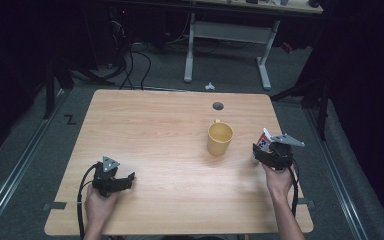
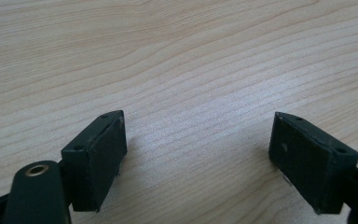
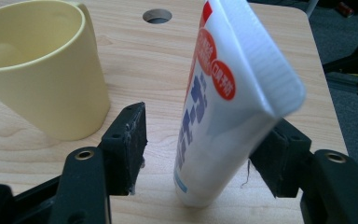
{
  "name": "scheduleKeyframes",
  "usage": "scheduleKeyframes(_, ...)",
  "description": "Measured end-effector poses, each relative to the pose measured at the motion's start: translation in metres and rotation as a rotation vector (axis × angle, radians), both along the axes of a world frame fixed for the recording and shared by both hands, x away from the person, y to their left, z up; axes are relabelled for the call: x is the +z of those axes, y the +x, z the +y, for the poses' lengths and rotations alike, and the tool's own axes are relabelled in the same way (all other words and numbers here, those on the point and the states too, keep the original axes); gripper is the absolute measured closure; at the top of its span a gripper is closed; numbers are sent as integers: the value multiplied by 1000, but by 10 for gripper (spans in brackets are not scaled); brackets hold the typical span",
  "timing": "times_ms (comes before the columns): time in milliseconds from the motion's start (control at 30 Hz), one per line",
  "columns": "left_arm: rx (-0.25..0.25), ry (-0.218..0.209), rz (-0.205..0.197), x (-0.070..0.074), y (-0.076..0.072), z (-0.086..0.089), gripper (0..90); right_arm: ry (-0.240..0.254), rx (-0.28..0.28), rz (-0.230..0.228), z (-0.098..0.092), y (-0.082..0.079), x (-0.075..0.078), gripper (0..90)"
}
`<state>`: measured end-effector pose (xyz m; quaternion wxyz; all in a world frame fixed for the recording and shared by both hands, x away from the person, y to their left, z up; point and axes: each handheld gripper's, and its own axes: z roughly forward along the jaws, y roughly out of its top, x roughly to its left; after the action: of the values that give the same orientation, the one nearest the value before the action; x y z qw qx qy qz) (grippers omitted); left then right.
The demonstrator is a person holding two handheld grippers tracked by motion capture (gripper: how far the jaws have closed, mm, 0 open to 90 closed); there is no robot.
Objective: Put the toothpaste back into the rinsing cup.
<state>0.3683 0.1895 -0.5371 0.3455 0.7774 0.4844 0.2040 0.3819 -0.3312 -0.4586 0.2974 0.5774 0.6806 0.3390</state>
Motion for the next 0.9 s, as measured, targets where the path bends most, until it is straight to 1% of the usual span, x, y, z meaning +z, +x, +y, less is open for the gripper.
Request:
scheduleKeyframes(200,0,0,0,0,0,0,195,13,1,8,-2,7,-1,423)
scheduleKeyframes(433,0,0,0,0,0,0,195,29,-8,24,-4,14,-6,436)
scheduleKeyframes(567,0,0,0,0,0,0,195,21,-6,26,-3,16,-9,474)
scheduleKeyframes(700,0,0,0,0,0,0,195,26,-5,24,-3,18,-10,511)
scheduleKeyframes(800,0,0,0,0,0,0,195,17,-1,25,-3,20,-12,540)
scheduleKeyframes(900,0,0,0,0,0,0,195,20,-8,22,-4,20,-12,571)
